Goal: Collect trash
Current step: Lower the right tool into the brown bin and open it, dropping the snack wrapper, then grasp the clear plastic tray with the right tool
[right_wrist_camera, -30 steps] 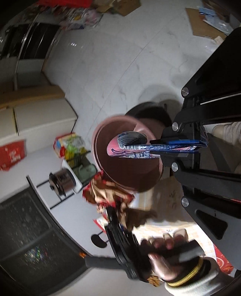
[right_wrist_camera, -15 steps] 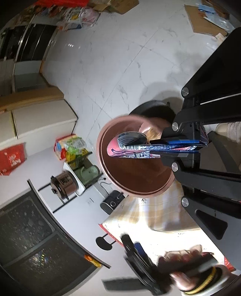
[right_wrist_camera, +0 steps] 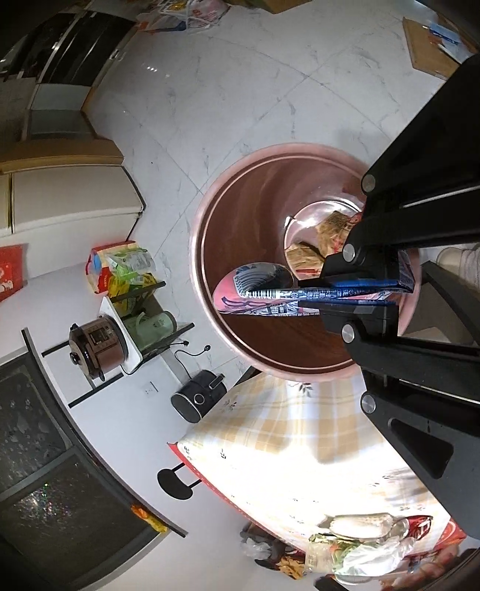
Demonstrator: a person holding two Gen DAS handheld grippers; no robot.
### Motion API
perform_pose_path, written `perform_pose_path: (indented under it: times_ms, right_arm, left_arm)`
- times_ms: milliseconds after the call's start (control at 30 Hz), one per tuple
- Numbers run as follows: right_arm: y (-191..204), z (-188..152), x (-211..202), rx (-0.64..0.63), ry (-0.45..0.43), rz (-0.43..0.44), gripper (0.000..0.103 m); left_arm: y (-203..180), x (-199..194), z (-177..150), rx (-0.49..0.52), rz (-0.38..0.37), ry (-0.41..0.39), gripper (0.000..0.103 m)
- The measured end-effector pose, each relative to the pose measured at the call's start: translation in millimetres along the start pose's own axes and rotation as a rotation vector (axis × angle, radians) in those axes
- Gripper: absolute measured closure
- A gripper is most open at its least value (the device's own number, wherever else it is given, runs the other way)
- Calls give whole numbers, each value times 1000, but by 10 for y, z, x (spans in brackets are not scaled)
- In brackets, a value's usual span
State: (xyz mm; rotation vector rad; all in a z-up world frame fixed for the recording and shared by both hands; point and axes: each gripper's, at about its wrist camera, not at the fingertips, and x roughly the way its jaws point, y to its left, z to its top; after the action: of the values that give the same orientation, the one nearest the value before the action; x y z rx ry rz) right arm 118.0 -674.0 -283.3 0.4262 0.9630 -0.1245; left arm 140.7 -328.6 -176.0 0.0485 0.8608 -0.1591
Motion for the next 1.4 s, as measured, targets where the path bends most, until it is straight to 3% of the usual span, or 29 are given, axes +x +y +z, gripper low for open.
perform_pose_path:
  times_ms: [67,133,200,333,500,567,1033,1233,1400]
  right_arm:
    - [22,53,2,2,-2,-4,95]
    - [35,73,-43,10,-13,0,85]
    - [63,85,-111,14,-32,4,60]
    - [190,93,-279,-2,-66,16,48]
    - [291,61,-519,-8,-112,28,12]
    - [359,49,-616,-17,-126,48,6]
    - [1004,-160,-1098,-68,-171,54,5]
    - [1503,-286,-1152,-88,-179,75,5]
    - [2053,-407,-1098,-127,-163,97,5]
  left_arm:
    - [59,-83,-35,-10,16,-6,6]
    - [75,-139,-74,-13,30,-16,6]
    - [103,-223,-86,-15,44,-29,6]
    - [141,-364,-81,-28,56,-52,6]
    - [187,-517,-77,-42,67,-82,6]
    - [211,-571,-82,-53,69,-89,6]
    - [698,-951,-155,-90,39,-116,6]
    - [1307,-1250,-311,-116,54,-171,6]
    - [2146,-1448,-542,-209,90,-196,7]
